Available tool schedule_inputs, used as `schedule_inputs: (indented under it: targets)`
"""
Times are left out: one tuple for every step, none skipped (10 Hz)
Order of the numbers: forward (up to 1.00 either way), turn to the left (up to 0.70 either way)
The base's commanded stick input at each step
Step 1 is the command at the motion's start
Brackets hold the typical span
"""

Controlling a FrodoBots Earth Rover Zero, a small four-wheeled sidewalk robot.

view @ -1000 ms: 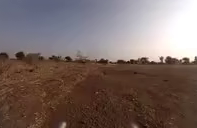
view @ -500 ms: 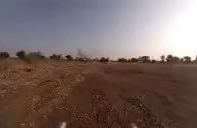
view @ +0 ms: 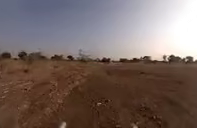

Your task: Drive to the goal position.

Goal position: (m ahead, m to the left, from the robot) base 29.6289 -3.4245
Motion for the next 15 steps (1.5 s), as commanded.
schedule_inputs:
  targets:
    - [0.70, 0.00]
    - [0.70, 0.00]
    - [0.70, 0.00]
    - [0.70, -0.13]
    - [0.70, -0.30]
    - [0.70, -0.12]
    - [0.70, 0.00]
    - [0.70, 0.00]
    - [0.70, 0.00]
    - [0.70, 0.00]
    - [0.70, 0.00]
    - [0.70, 0.00]
    - [0.70, 0.00]
    - [0.70, 0.00]
    - [0.70, 0.00]
